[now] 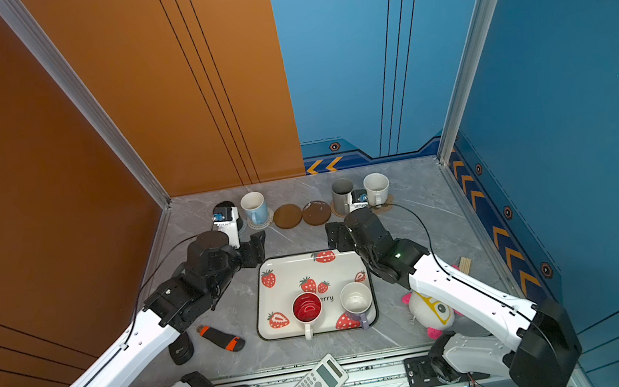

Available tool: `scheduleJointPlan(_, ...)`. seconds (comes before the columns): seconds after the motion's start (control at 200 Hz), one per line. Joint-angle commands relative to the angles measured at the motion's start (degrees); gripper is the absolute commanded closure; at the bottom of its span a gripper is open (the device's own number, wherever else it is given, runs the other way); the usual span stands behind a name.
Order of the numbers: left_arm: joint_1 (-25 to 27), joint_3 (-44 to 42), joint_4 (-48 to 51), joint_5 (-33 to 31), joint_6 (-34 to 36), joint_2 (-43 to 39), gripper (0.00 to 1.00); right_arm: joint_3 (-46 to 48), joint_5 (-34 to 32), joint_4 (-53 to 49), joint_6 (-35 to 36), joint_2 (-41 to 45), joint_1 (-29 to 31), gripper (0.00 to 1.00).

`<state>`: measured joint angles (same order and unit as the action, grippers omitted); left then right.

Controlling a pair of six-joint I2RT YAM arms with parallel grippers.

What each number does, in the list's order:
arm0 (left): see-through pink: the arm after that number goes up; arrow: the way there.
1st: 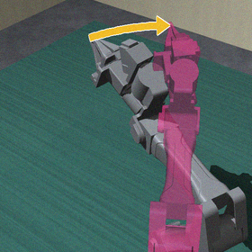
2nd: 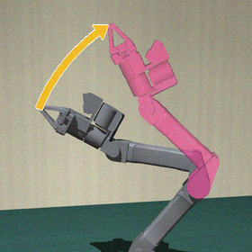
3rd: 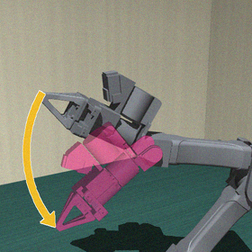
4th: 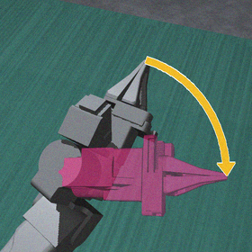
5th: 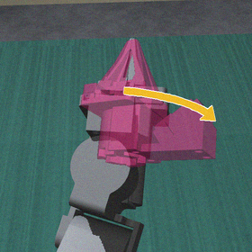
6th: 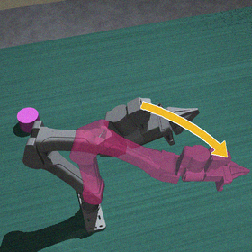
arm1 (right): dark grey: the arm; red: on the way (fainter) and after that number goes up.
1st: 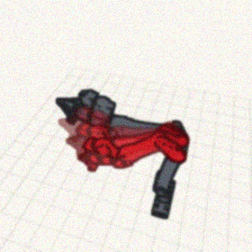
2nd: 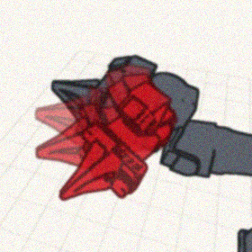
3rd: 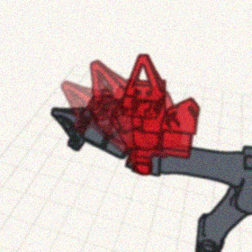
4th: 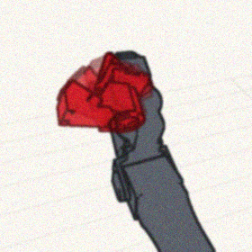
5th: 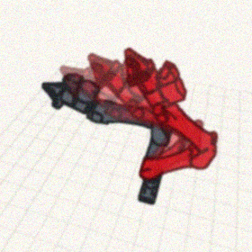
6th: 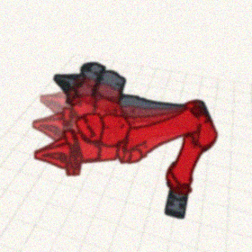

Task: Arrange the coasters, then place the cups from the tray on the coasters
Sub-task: 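Raise the left gripper off the mug while the right moves to the tray, then lower the right gripper into the purple-handled white mug on the tray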

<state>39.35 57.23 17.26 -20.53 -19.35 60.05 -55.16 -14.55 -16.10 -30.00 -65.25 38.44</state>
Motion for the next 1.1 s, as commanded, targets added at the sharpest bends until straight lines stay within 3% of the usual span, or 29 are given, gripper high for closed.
scheduleJointPlan(0.0, 0.4, -1.9, -5.9, 2.4, -0.1, 0.0, 0.22, -1.8, 1.2, -9.0, 2.2, 5.0, 0.9, 0.07)
scheduleJointPlan(0.125, 0.4, -2.1, -6.0, 4.1, 0.5, 1.2, 0.21, 0.6, 0.3, -14.4, 0.7, 11.9, 1.4, 0.07)
scheduleJointPlan(0.311, 0.4, -4.2, -9.8, 4.4, 0.8, 2.2, 0.20, 3.2, -6.1, -27.1, -4.5, 18.4, 7.2, 0.07)
scheduleJointPlan(0.501, 0.4, -3.2, -10.8, 6.3, 1.2, 4.5, 0.19, 8.8, -6.3, -31.4, -10.7, 22.2, 12.6, 0.09)
scheduleJointPlan(1.092, 0.1, -2.3, -11.6, 7.2, 1.1, 8.3, 0.17, 18.0, 3.2, -31.2, -13.9, 21.0, 21.7, 0.14)
